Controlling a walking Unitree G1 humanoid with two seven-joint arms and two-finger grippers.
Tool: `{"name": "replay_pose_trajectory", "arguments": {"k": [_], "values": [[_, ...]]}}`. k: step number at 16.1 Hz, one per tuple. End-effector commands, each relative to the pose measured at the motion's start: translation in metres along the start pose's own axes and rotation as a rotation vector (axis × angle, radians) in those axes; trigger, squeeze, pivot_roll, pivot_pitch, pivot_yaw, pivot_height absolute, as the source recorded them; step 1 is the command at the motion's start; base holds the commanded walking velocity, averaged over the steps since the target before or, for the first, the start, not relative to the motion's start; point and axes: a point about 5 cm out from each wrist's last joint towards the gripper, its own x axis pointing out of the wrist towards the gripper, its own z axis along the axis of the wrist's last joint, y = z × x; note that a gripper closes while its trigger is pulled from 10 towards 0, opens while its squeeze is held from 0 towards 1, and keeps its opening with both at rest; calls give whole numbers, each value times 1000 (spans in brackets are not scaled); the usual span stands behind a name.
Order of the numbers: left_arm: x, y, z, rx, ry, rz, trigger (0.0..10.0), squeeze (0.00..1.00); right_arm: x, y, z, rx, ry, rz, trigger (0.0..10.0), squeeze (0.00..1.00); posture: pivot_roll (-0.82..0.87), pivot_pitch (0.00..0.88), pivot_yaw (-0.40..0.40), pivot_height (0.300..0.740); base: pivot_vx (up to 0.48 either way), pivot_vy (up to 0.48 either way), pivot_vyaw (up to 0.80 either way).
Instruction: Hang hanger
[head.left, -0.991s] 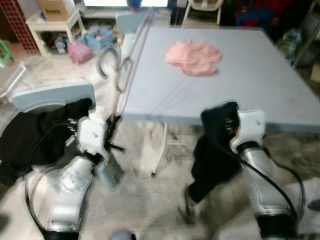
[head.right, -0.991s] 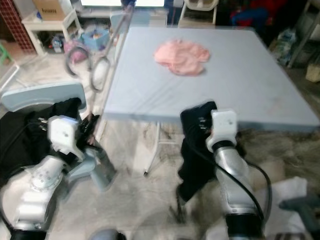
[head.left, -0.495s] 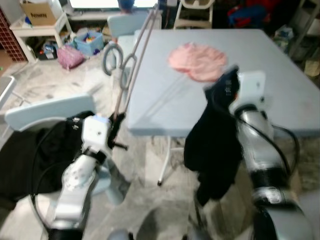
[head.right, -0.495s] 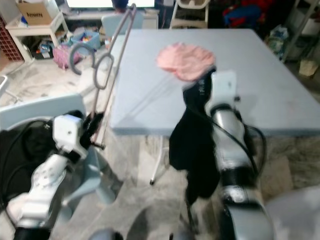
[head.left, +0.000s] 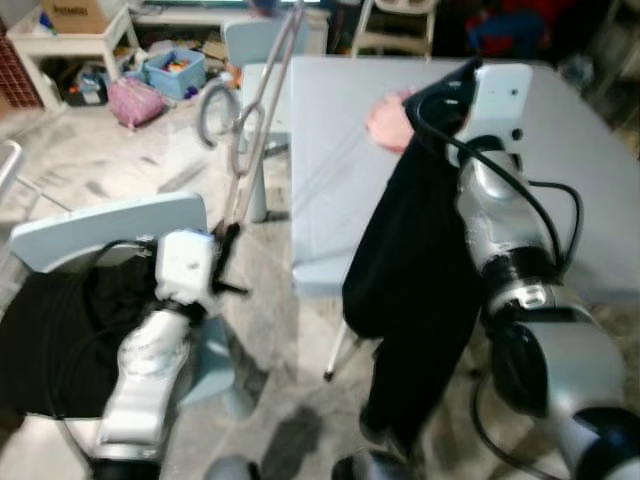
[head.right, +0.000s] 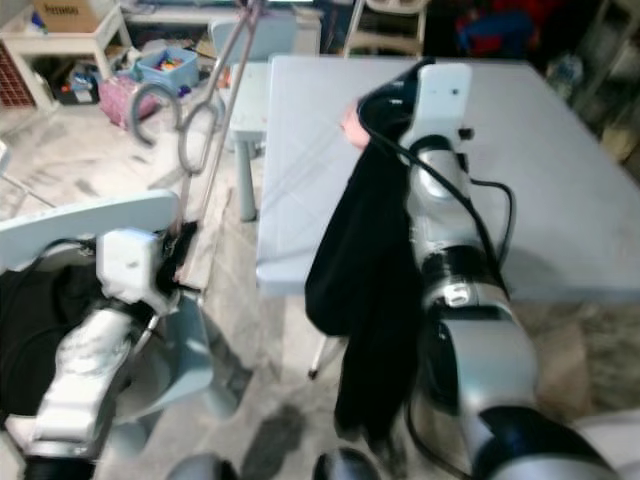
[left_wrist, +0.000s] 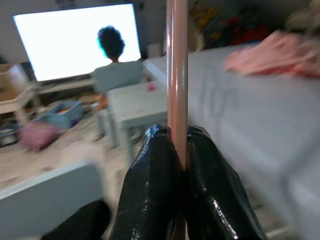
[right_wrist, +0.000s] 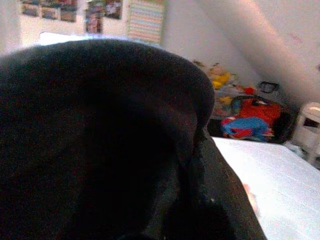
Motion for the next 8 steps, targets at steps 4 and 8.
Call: {"name": "replay_pose_trajectory", "arguments": {"k": [4,8], "values": [[-12,-1,4,1,-12,11,10000,0,9,-29,21,55,-61,-98,10000,0,86,61,-88,740,0,0,0],[-9,-4,6,-15,-13,-23,10000,0,-5,-40,-8,17,-21,-89,10000,0,60,69,-56,740,212,0,0]]}}
